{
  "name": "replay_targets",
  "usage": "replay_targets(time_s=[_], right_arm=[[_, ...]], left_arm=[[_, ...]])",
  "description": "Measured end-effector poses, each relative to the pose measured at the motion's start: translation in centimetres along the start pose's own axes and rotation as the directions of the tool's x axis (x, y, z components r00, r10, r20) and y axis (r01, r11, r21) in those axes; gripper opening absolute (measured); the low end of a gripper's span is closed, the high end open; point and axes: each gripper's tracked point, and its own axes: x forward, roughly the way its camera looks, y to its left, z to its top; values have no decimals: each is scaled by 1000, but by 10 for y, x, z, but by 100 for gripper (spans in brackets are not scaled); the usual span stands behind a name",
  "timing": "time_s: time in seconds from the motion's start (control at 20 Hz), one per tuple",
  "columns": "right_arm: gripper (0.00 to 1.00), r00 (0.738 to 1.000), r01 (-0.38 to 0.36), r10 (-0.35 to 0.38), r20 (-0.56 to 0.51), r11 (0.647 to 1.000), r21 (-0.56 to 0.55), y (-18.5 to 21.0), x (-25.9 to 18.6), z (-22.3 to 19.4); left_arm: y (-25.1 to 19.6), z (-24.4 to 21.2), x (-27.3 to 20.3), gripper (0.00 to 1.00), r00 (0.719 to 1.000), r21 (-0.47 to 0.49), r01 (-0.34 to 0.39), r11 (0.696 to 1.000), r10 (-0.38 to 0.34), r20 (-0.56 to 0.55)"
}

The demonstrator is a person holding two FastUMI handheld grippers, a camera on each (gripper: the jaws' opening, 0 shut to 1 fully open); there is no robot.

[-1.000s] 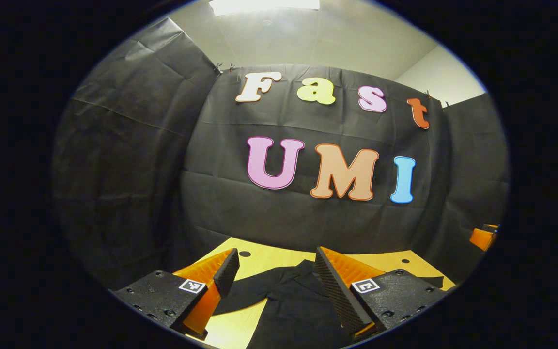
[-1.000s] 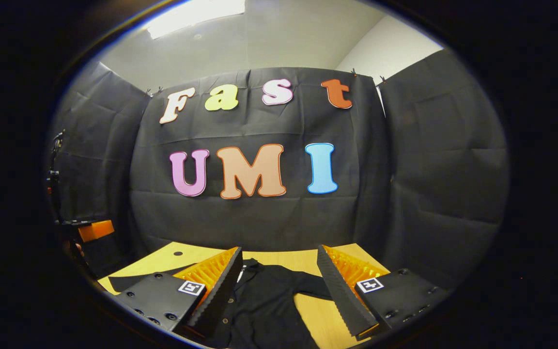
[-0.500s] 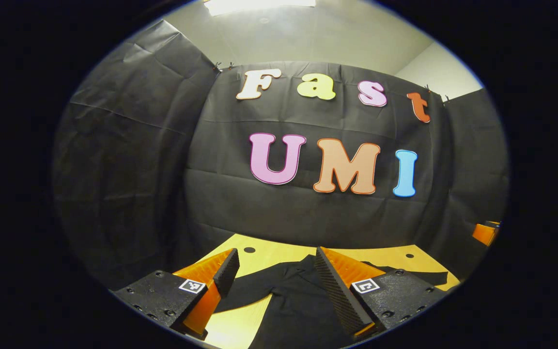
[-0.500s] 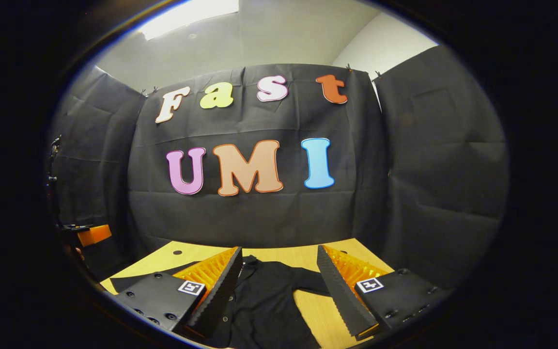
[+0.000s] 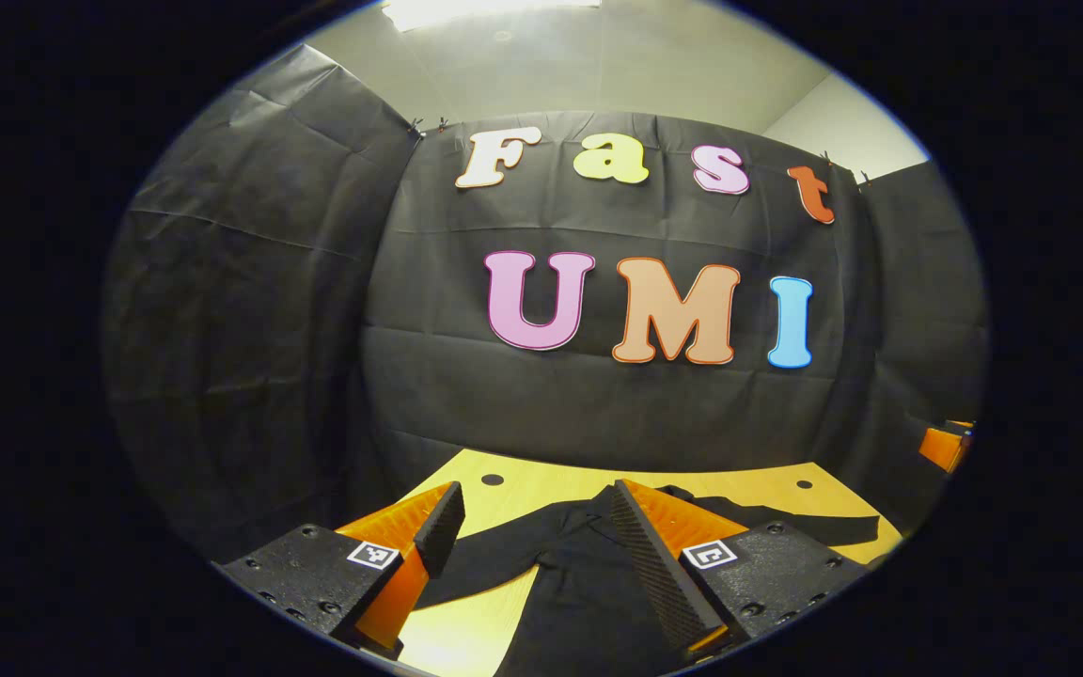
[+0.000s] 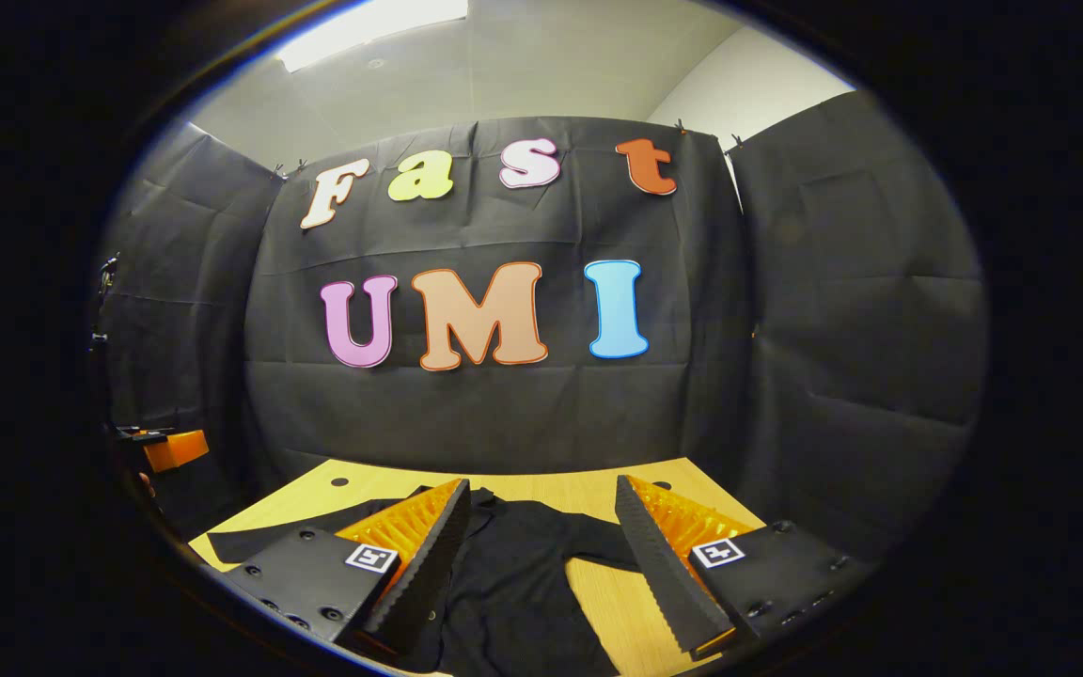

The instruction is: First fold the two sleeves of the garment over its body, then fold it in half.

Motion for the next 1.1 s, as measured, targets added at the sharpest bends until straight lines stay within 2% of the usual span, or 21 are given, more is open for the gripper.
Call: replay_targets(time_s=[0.35,0.65,0.85,1.1], right_arm=[[98,999,27,-27,-21,1000,6,-14,7,-10],[97,996,81,-81,-27,997,-9,-44,18,-10],[97,991,133,-133,-27,991,-10,-79,30,-6],[97,967,249,-248,-58,969,6,-147,51,-9]], left_arm=[[4,-10,2,93,1000,-5,-16,1000,16,-22],[12,-12,6,93,998,2,-56,998,56,-24],[16,-12,9,93,996,4,-85,996,85,-28],[25,-9,11,93,990,19,-137,990,137,-28]])
